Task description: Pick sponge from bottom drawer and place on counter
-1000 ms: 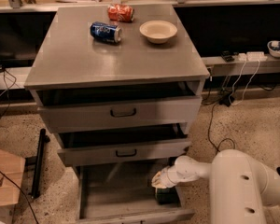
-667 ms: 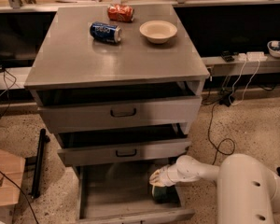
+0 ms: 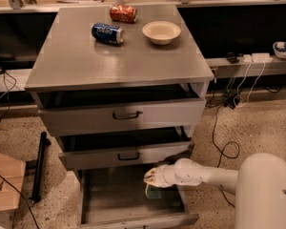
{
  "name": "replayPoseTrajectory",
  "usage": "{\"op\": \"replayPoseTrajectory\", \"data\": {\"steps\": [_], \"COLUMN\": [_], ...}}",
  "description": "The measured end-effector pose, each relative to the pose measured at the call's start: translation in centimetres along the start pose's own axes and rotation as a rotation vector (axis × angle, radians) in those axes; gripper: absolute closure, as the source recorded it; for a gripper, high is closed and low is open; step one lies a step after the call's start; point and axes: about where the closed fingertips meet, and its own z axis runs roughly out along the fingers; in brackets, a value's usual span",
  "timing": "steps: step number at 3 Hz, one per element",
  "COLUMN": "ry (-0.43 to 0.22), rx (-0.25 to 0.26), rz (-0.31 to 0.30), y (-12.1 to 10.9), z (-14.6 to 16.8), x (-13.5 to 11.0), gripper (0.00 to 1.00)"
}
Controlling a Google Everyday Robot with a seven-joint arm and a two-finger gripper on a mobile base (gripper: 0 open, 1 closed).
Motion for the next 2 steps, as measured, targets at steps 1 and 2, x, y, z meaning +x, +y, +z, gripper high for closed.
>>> {"op": "replayPoseTrajectory", "data": {"steps": [1,2], "ry": [0.01,-0.031], "rx": [0.076,0.154], "rz": [-0.017,-0.058], "y": [-0.7,1.0], "z": [-2.1,-4.5], "x": [-5.9,-11.6], "gripper": [1.0,1.0]}}
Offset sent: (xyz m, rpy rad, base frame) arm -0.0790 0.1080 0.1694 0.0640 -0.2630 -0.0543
